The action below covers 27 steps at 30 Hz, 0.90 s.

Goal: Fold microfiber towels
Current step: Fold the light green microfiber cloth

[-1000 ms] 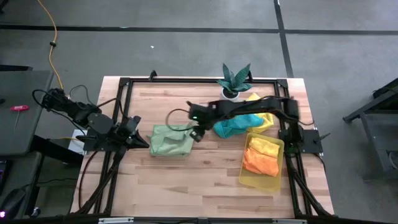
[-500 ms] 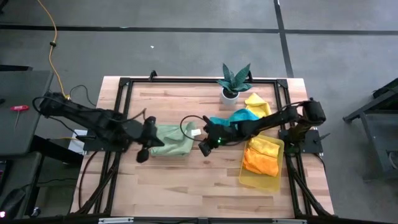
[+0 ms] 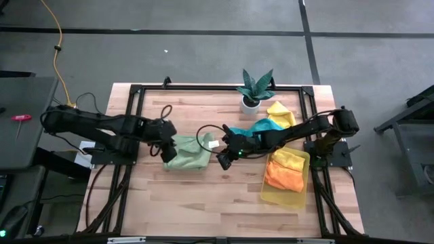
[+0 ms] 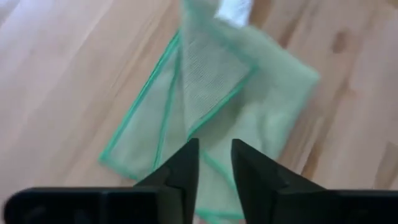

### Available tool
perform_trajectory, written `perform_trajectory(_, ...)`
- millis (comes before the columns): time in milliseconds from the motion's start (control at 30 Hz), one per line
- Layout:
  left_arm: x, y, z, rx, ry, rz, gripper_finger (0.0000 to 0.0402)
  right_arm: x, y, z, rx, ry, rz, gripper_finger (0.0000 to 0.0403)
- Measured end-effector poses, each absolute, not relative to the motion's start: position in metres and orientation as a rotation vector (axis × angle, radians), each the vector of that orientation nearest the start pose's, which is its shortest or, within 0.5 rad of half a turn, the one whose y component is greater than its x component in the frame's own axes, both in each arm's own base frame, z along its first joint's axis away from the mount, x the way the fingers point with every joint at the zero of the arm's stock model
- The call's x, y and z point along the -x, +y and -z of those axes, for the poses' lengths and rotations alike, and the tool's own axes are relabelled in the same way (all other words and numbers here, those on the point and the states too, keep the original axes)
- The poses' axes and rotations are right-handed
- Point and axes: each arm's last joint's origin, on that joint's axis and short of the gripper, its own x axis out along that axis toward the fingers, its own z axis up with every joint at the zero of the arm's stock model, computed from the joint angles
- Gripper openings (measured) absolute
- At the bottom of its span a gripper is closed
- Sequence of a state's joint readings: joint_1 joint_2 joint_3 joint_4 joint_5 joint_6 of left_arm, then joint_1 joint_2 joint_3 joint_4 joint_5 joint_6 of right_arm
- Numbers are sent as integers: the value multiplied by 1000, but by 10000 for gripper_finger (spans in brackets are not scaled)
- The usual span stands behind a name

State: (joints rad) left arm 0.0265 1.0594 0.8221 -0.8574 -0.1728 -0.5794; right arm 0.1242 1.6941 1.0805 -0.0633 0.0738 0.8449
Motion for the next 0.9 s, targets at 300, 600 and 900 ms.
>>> perform_trajectory(300, -164, 8, -196, 791, 1032, -801, 171, -360, 41, -212, -732, 658, 239, 69)
perform_trajectory(600, -154, 10, -183, 794, 1070, -914, 189, -360, 40, -212, -708, 662, 232, 69)
perform_trajectory(900, -159, 21, -168, 624, 1303, -794, 161, -360, 37, -212, -704, 654, 242, 69)
